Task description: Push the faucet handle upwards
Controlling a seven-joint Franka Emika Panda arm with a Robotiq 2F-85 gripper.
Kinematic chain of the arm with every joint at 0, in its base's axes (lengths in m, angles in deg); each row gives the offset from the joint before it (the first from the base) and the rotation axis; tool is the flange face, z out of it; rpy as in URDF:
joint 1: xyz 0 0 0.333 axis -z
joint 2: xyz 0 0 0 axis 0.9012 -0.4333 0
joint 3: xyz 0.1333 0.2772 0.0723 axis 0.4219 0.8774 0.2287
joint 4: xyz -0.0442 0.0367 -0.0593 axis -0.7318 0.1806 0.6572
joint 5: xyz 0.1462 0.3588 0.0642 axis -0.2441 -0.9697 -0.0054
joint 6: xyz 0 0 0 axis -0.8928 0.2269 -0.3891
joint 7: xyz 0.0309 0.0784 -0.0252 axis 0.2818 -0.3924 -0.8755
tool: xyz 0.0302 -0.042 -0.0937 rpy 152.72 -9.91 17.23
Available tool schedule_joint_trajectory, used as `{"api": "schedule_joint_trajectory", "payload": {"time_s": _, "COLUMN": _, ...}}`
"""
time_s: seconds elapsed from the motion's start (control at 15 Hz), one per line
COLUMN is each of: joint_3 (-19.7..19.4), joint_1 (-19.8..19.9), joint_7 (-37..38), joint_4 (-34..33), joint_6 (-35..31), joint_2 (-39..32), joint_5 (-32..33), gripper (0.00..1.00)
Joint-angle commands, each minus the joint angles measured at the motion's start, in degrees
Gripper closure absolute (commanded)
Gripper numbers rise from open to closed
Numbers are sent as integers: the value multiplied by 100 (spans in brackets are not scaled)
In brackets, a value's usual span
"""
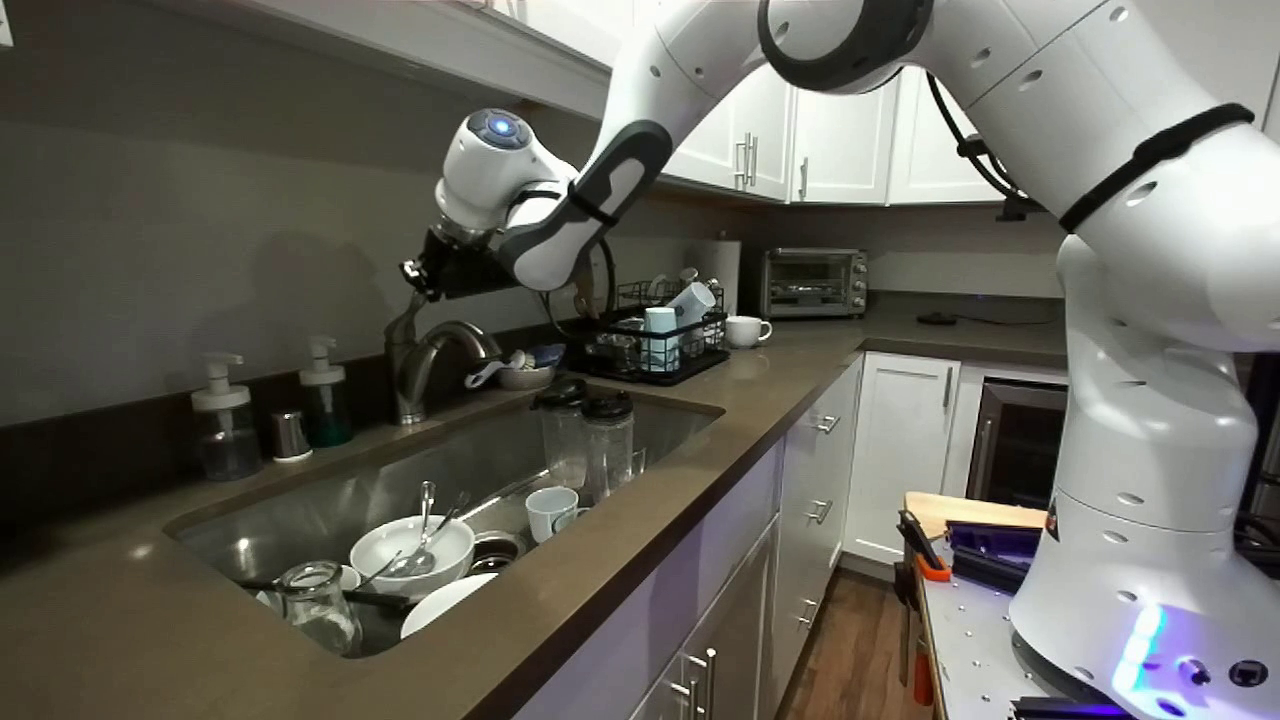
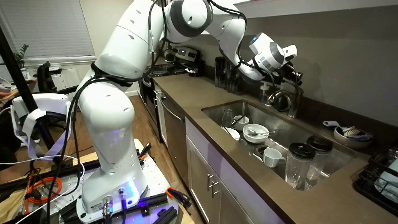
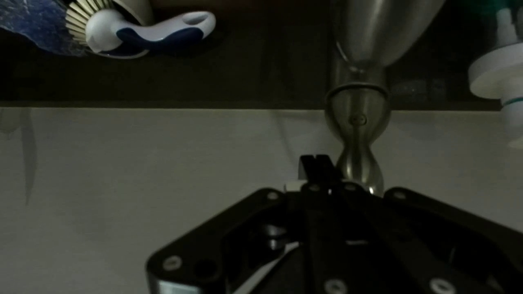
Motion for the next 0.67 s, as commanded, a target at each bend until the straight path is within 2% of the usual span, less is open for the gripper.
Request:
{"api": "schedule_joint_trajectory", "payload": {"time_s": 0.0, "joint_3": 443, "joint_1": 222, "joint_7": -621, "joint_4": 676, "joint_6": 228, "joint_2": 587, "joint_5": -140, "gripper": 96}}
{"api": "schedule_joint_trajectory", "payload": {"time_s": 0.2, "joint_3": 523, "joint_1": 324, "joint_7": -658, "joint_4": 799, "joint_6": 88, "joint_2": 700, "joint_5": -95, "gripper": 96}}
{"api": "schedule_joint_trajectory", "payload": {"time_s": 0.6, "joint_3": 1550, "joint_1": 1120, "joint_7": -1423, "joint_4": 951, "joint_6": -212, "joint_2": 745, "joint_5": -686, "gripper": 96}}
